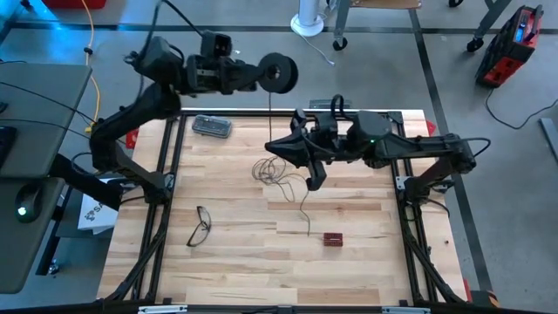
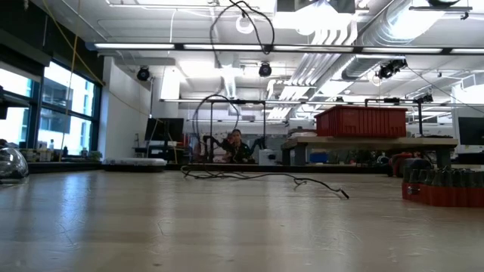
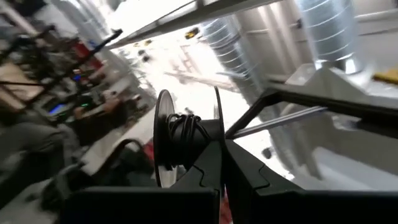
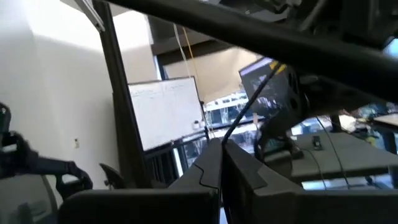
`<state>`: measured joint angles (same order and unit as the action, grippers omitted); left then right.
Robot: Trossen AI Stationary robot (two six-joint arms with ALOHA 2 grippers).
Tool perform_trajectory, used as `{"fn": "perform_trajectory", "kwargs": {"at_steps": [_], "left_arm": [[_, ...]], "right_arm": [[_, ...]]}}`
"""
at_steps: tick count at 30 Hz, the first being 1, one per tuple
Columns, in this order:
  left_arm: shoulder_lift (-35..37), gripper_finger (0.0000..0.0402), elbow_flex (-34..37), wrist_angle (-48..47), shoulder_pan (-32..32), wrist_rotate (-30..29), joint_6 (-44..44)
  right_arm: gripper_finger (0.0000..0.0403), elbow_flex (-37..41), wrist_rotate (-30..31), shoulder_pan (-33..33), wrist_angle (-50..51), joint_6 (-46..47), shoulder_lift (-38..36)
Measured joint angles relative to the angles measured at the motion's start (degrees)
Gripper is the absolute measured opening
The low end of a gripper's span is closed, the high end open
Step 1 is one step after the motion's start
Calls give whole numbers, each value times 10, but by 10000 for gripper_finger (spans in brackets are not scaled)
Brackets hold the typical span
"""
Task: Coil cords
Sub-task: Coil the black wire into the spool
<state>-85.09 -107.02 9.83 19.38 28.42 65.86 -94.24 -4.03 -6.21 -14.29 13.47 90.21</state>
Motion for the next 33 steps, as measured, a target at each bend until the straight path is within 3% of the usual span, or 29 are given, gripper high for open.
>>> {"fn": "perform_trajectory", "kwargs": {"at_steps": [10, 17, 26, 33], "left_arm": [[84, 0, 0, -239, 42, -5, -64], [110, 0, 0, -338, 43, -3, -22], [108, 0, 0, -352, 5, 98, 76], [80, 0, 0, -357, -49, 98, 91]], "right_arm": [[0, 0, 8, 6, 95, -4, -50], [0, 1, -20, 32, 109, -5, -67], [0, 1, -80, 79, 119, -5, -71], [0, 1, -98, 99, 115, -24, -71]]}}
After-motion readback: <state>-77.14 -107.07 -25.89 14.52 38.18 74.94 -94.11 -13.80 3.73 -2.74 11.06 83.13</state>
